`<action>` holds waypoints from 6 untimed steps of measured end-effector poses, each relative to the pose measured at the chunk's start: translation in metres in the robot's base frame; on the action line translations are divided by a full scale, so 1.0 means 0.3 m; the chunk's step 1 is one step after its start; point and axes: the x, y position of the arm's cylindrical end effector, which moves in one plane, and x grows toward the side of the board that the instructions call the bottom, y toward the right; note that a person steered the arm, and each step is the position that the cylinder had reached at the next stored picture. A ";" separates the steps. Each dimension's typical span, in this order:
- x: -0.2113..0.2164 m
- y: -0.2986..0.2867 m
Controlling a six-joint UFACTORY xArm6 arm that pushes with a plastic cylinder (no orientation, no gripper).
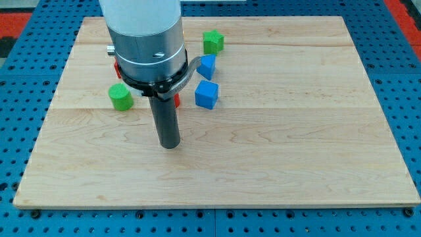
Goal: Point your arm towards red circle
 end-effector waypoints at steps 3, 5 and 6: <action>-0.033 0.004; -0.095 -0.070; -0.120 -0.224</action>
